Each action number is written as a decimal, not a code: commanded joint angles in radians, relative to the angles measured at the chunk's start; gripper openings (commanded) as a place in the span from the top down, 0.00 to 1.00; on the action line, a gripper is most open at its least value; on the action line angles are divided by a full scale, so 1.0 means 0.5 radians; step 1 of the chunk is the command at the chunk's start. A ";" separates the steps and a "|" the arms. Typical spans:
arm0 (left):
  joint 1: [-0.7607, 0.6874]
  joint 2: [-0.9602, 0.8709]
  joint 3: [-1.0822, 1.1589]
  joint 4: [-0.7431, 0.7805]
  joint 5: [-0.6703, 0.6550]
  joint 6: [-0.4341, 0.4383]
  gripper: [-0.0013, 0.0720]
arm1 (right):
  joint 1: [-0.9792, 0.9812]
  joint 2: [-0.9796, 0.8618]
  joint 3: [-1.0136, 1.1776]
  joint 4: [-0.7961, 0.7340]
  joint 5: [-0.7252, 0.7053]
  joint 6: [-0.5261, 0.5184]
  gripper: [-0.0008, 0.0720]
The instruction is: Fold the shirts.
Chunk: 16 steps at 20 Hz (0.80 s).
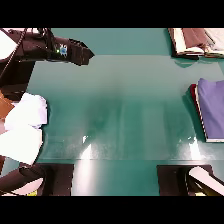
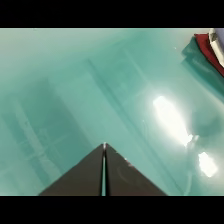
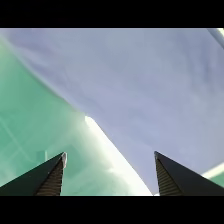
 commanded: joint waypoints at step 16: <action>0.002 -0.001 0.001 0.045 0.037 -0.001 0.95 | 1.878 0.223 0.214 0.114 -0.542 0.000 0.97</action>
